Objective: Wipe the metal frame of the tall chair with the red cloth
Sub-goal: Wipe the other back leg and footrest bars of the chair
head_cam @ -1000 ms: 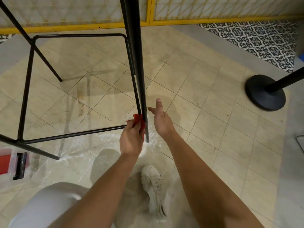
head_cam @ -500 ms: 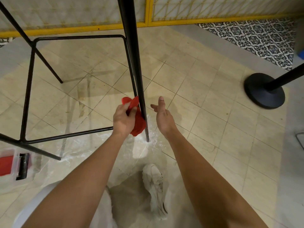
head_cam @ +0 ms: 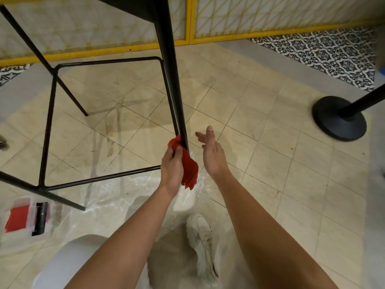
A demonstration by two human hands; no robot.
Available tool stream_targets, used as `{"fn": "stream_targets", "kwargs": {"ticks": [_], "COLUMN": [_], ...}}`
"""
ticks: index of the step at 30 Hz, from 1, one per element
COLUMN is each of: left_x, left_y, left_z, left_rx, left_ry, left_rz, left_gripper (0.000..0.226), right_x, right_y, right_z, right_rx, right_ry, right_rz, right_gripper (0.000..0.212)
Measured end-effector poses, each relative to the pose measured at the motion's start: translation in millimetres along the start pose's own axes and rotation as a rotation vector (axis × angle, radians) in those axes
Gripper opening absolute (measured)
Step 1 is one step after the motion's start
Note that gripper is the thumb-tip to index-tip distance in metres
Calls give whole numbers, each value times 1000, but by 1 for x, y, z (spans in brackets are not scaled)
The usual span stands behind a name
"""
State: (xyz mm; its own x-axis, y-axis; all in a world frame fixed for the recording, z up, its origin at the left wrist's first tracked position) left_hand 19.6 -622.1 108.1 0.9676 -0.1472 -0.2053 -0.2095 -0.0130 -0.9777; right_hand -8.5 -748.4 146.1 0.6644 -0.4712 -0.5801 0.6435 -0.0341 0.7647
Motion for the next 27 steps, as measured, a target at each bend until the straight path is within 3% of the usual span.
{"fn": "stream_targets", "kwargs": {"ticks": [6, 11, 15, 21, 27], "left_x": [10, -2, -5, 2, 5], "left_y": [4, -23, -50, -37, 10], "left_z": [8, 25, 18, -2, -6], "left_rx": [255, -122, -266, 80, 180], "left_ry": [108, -60, -33, 41, 73], "left_rz": [-14, -94, -169, -187, -63], "left_gripper": [29, 25, 28, 37, 34], "right_x": [2, -6, -12, -13, -5], "right_y": [-4, -14, -16, -19, -24], "right_z": [-2, 6, 10, 3, -9], "right_rx": [-41, -7, 36, 76, 92], "right_ry": [9, -32, -51, -38, -21], "right_rz": [-17, -9, 12, 3, -46], "right_gripper": [67, 65, 63, 62, 62]}}
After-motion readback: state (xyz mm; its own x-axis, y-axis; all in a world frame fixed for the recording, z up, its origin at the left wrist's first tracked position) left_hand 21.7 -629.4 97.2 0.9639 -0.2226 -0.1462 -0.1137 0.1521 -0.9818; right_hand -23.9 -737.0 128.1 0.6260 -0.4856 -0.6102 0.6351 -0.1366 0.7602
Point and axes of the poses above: each hand's wrist, its own x-axis towards the middle knuckle, its own z-axis out of the back of the hand, y = z × x, the point moved 10 cm from there along x, towards the middle knuckle, and after that the axes turned 14 degrees about -z, right-handed, at the moved point
